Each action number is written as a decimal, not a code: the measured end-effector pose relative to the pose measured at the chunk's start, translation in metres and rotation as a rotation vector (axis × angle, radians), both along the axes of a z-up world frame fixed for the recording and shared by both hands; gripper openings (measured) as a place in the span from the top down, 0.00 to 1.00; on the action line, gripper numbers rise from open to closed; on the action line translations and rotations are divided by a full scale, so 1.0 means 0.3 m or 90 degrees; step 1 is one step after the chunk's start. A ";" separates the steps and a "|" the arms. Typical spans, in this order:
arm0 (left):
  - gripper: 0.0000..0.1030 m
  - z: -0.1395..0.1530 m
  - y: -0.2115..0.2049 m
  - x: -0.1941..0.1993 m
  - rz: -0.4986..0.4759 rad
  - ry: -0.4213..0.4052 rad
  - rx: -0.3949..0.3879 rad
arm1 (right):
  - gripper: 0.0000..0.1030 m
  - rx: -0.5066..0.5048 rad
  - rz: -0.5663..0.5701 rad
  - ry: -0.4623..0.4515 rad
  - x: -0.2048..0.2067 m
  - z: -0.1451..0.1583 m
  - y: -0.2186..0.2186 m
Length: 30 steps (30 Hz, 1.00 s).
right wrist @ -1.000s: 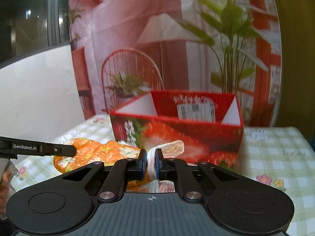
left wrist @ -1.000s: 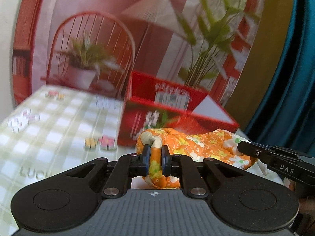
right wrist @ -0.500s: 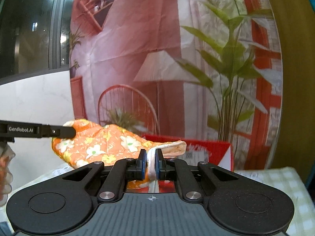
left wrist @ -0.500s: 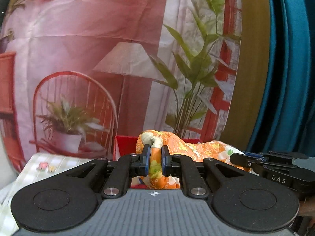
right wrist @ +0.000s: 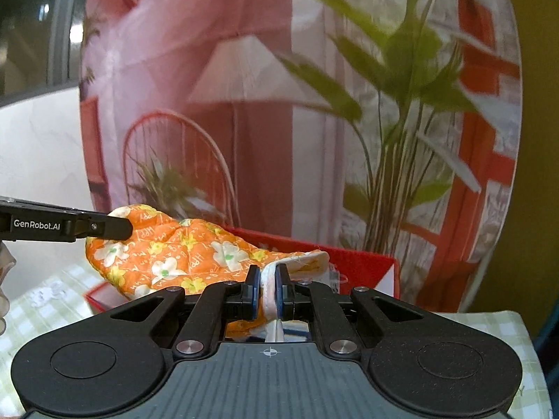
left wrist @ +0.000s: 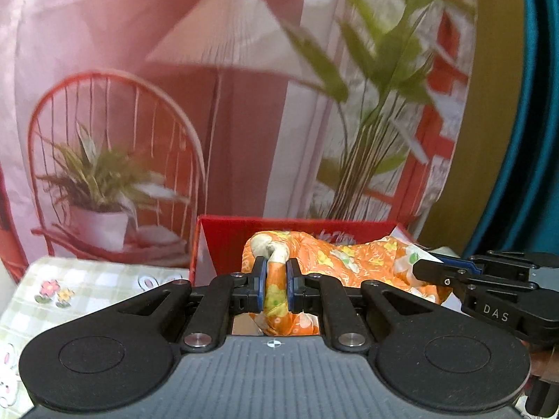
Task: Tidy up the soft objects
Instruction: 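Lift the orange pillow with both grippers and carry it over the box, then lower the pillow into the red box and open both grippers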
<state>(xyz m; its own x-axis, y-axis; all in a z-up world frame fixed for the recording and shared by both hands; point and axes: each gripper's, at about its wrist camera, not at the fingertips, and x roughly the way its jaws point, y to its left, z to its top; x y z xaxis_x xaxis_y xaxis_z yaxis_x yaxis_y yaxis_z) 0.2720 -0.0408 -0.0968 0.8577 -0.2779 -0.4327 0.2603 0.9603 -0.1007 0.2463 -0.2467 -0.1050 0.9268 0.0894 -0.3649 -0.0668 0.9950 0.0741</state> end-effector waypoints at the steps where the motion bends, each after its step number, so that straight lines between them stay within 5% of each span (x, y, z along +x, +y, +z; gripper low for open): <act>1: 0.87 -0.015 0.000 0.016 0.002 0.011 -0.002 | 0.92 0.001 -0.002 0.011 0.021 -0.016 -0.005; 13: 0.86 -0.122 -0.031 0.130 0.006 0.059 0.034 | 0.92 0.035 -0.028 0.112 0.166 -0.165 -0.058; 14: 0.83 -0.125 -0.031 0.133 0.008 0.058 0.037 | 0.92 0.033 -0.029 0.113 0.171 -0.165 -0.058; 17: 0.47 -0.127 -0.031 0.129 0.013 0.056 0.052 | 0.90 0.019 -0.037 0.119 0.189 -0.169 -0.053; 20: 0.28 -0.114 -0.029 0.107 0.018 0.036 0.073 | 0.76 -0.004 -0.043 0.112 0.184 -0.163 -0.038; 24: 0.05 -0.085 -0.025 0.063 0.041 0.027 0.097 | 0.35 -0.023 -0.047 0.101 0.162 -0.144 -0.017; 28: 0.02 -0.059 -0.026 0.007 0.054 0.024 0.117 | 0.01 -0.021 -0.043 0.079 0.110 -0.111 0.004; 30: 0.00 -0.049 -0.023 -0.025 0.057 0.024 0.116 | 0.00 -0.012 -0.054 0.061 0.072 -0.091 0.011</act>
<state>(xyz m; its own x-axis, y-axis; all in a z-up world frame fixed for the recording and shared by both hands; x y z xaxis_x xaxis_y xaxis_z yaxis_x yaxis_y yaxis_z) 0.2646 -0.0477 -0.1114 0.8581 -0.1151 -0.5005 0.1717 0.9828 0.0683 0.2678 -0.2433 -0.1323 0.8914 0.0042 -0.4531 0.0242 0.9981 0.0569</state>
